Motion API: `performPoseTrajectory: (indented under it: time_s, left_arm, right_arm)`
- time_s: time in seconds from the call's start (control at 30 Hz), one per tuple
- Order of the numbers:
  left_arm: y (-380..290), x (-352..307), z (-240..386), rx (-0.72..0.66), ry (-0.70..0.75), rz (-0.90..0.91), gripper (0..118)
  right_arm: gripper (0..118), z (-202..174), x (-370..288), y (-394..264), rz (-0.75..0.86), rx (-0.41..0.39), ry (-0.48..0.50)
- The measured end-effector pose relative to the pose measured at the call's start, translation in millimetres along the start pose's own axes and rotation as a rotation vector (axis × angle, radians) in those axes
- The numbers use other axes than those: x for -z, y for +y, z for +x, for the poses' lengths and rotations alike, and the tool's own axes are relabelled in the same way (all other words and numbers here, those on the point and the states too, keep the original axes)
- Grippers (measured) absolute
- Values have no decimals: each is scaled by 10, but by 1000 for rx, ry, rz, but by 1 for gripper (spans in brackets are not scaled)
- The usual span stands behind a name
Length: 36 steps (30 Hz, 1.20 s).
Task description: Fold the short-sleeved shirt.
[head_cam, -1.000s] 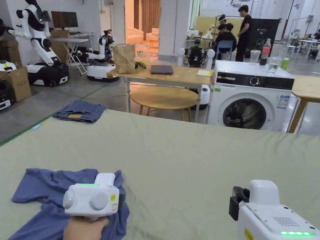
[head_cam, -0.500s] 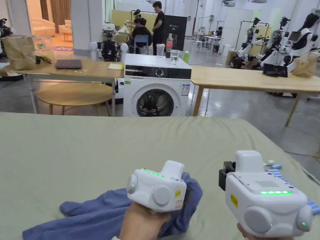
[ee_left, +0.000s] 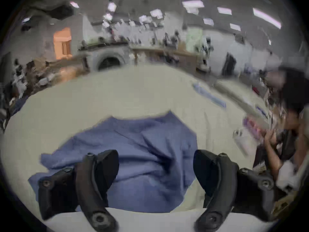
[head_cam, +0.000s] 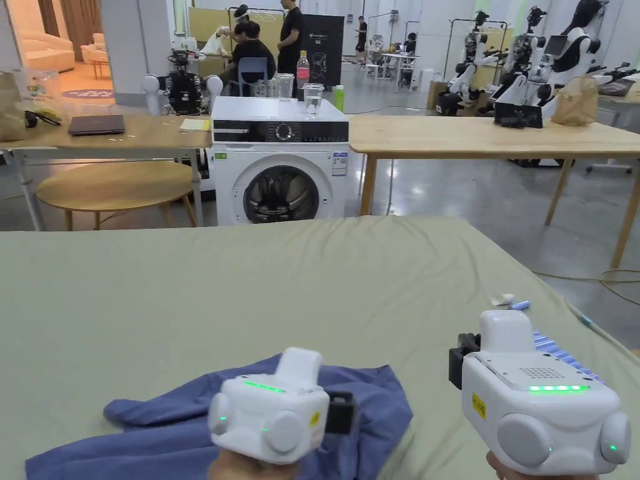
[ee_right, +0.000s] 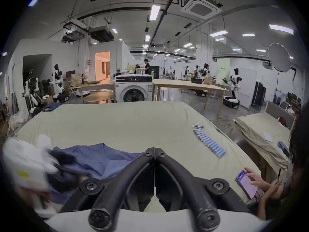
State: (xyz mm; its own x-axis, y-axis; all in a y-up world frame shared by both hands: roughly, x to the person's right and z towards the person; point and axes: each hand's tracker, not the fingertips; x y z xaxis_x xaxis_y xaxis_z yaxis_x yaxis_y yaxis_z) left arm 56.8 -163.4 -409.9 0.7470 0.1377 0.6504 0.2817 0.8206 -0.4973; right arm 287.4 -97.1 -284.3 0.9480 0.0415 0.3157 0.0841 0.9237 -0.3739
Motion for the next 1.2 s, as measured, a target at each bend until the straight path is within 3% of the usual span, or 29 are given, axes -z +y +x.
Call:
performPoseTrajectory:
  time_s: [0.07, 0.17, 0.27, 0.4, 0.43, 0.47, 0.5, 0.6, 0.87, 0.9, 0.93, 0.97, 1.0, 1.13, 1.17, 1.2]
  left_arm:
    - [41, -593, -291, -58, 77, 119, 93]
    - [-106, -1566, -645, -29, 288, 258, 93]
    - [-413, -2325, -951, -71, 446, 322, 93]
    - [-673, -2712, -1182, -69, 567, 237, 79]
    - [-679, -2723, -1170, -64, 599, 249, 50]
    - [-652, -2686, -1231, -81, 619, 200, 0]
    - [-627, -2677, -1288, -73, 606, 225, 0]
    - [-549, -2464, -1514, -108, 577, 74, 0]
    - [-586, -1204, -2567, -259, 415, -293, 0]
    - [-585, -1085, -2681, -272, 411, -315, 15]
    - [-575, -958, -2756, -280, 421, -343, 56]
    - [-571, -819, -2832, -280, 404, -390, 112]
    - [-592, -703, -2899, -300, 375, -437, 117]
    - [-640, -367, -3326, -369, 392, -478, 115]
    - [-527, -681, -2738, -383, 399, -486, 113]
    - [-536, -702, -2671, -397, 399, -518, 107]
  right_arm:
    - [0, -108, -9, 12, 15, -17, 30]
    - [0, -333, -61, -16, 55, -58, 89]
    - [0, -506, -151, -75, 69, -32, 133]
    - [0, -667, -172, -143, 65, -29, 139]
    - [0, -693, -164, -146, 61, -29, 132]
    - [0, -681, -174, -144, 59, -17, 133]
    - [0, -671, -185, -145, 60, 1, 139]
    - [0, -637, -181, -151, 53, 20, 137]
    - [0, -531, 104, -221, -10, 15, 116]
    - [0, -523, 139, -223, -15, 16, 114]
    - [0, -512, 177, -224, -20, 16, 113]
    - [0, -504, 204, -221, -24, 16, 108]
    - [0, -495, 233, -218, -27, 16, 106]
    - [0, -466, 315, -217, -37, 26, 106]
    - [0, -455, 344, -222, -41, 27, 104]
    - [0, -443, 369, -227, -47, 25, 102]
